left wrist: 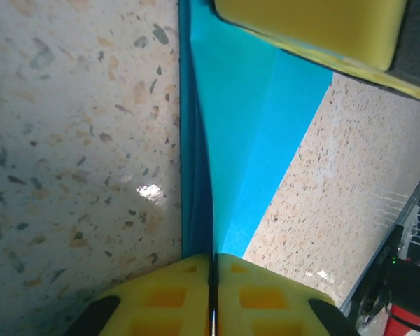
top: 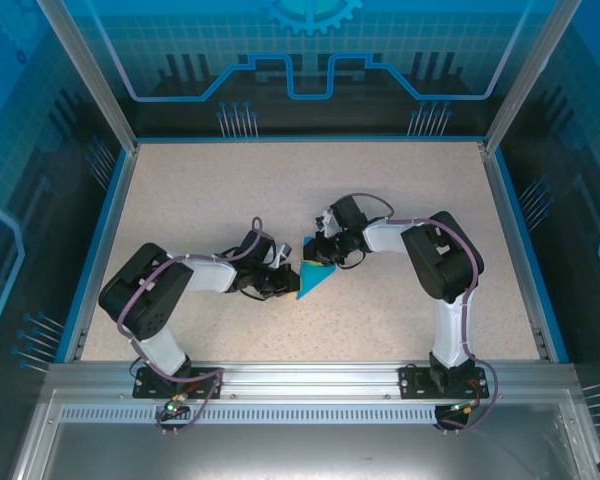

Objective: Fold a paper plane with a square sheet of paper (pick it up from the middle)
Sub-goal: Fourth fold the wing at the center of the table.

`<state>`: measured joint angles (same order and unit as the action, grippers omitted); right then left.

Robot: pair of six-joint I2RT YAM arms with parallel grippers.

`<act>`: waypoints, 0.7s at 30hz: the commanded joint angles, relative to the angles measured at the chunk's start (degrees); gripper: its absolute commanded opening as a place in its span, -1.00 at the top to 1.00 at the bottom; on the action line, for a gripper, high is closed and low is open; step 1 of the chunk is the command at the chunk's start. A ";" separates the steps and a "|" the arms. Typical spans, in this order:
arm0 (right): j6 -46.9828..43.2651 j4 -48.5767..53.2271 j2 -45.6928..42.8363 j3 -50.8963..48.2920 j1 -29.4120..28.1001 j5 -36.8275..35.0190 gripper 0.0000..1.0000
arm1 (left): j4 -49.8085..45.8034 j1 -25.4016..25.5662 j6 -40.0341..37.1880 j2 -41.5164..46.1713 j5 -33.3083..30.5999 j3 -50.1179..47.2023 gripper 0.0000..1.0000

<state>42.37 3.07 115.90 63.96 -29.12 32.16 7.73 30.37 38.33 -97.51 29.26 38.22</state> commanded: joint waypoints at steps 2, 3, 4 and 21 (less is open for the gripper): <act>-1.66 5.85 2.67 -3.10 -0.33 -6.28 0.67 | -8.12 1.36 -2.50 1.27 1.93 -0.62 0.71; -1.68 5.89 2.67 -3.19 -0.40 -6.39 0.67 | -8.12 1.61 -2.67 1.47 2.11 -0.63 0.71; -1.68 5.89 2.67 -3.19 -0.33 -6.41 0.67 | -8.09 1.81 -2.80 1.77 2.23 -0.52 0.71; -1.94 6.86 3.02 -3.58 -0.65 -8.38 0.67 | -17.66 2.42 -5.06 -0.79 1.75 1.96 1.00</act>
<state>42.26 2.85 115.77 63.70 -29.23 31.73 0.75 31.70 35.35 -96.77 29.30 40.03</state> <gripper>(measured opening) 0.165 0.059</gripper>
